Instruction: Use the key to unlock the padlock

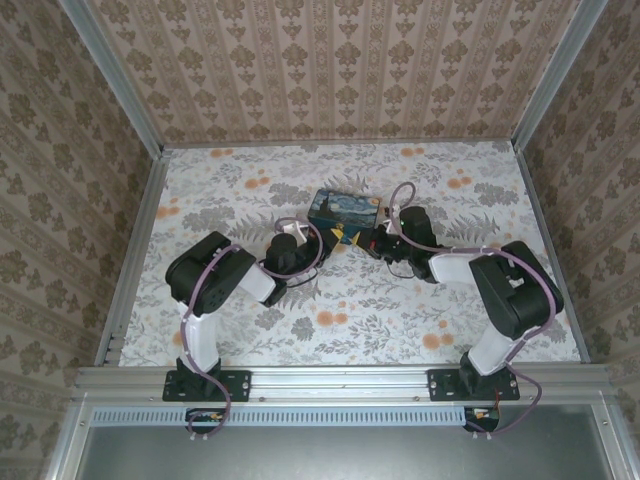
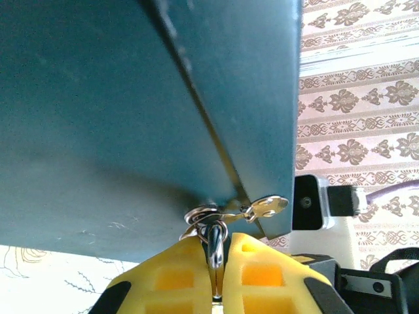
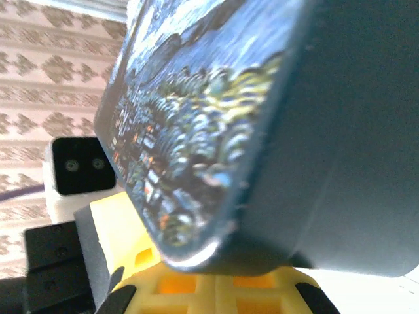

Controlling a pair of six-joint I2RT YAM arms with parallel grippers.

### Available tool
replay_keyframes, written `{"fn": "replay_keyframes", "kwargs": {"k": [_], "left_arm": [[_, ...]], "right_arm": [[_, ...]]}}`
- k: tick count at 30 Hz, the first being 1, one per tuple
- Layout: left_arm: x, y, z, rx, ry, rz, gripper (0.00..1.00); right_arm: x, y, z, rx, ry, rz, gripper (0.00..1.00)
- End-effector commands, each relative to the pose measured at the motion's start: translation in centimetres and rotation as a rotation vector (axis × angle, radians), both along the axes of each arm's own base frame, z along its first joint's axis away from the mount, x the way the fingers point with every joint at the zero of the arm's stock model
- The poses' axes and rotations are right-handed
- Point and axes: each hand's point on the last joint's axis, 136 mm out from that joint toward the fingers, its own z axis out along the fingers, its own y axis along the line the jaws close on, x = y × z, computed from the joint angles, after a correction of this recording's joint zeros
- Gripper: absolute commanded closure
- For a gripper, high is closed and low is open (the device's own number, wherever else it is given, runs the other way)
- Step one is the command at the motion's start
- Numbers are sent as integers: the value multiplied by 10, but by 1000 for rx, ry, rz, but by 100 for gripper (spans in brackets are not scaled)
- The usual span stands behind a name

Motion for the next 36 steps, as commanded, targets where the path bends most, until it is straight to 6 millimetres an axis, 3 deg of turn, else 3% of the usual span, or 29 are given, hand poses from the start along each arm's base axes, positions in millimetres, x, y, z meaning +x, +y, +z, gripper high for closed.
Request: {"fn": "replay_keyframes", "kwargs": {"k": [1,6,15,27,36], "left_arm": [[-40,-27,-19,14,65,-202,100],[-39,-27,-21,12,70,-200,100],[-36,-25,-21,7,70,-177,100],[-30,-26,-8,-30,67,-150,100],[-30,-29,5,-62,66,-152,100]], "right_arm": [[12,11,66,-95,-326,113,100],[8,4,62,-192,-418,135,100],[10,33,76,243,-232,88,100],[10,18,41,278,-102,-62,100],[21,15,34,417,-42,-144,100]]}}
